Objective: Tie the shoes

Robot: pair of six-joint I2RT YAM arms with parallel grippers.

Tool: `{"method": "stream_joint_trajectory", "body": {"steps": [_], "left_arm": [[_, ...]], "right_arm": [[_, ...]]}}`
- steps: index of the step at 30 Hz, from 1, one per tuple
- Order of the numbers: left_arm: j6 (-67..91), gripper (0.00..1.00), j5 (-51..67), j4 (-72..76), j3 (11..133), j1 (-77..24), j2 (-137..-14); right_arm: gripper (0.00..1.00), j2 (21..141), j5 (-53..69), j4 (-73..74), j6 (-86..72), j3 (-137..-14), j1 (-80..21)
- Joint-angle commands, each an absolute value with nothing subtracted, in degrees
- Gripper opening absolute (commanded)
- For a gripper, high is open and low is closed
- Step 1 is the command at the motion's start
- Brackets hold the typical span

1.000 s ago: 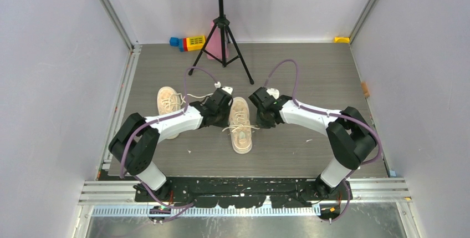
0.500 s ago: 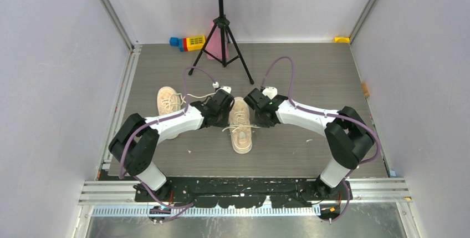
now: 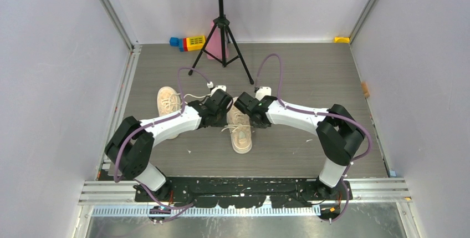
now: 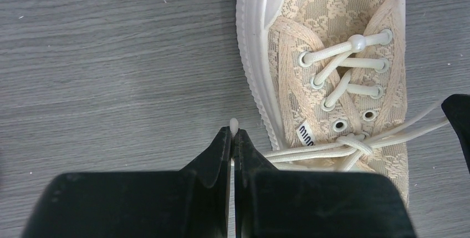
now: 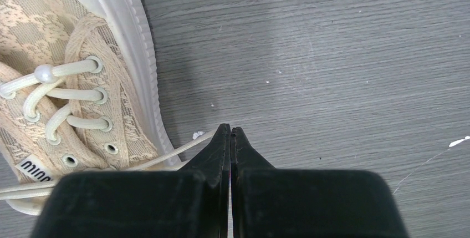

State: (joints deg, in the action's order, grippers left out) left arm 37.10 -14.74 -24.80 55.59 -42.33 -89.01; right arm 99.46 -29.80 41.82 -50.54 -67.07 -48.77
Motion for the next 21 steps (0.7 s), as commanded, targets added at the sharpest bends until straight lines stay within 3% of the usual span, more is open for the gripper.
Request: {"method": "stream_joint_trajectory", "body": {"steps": [1,21], "left_arm": [[35.3,0.0,-26.2,-37.1,53.9,-40.8,-89.6],[36.1,0.0,-21.9,-28.9,48.4,-40.8,-93.8]], "right_arm": [[0.0,101.7,-42.3,52.2,-50.3,-66.5,-47.2],[0.0,104.9,-39.6,50.0,-49.8,-64.8,-46.9]]}}
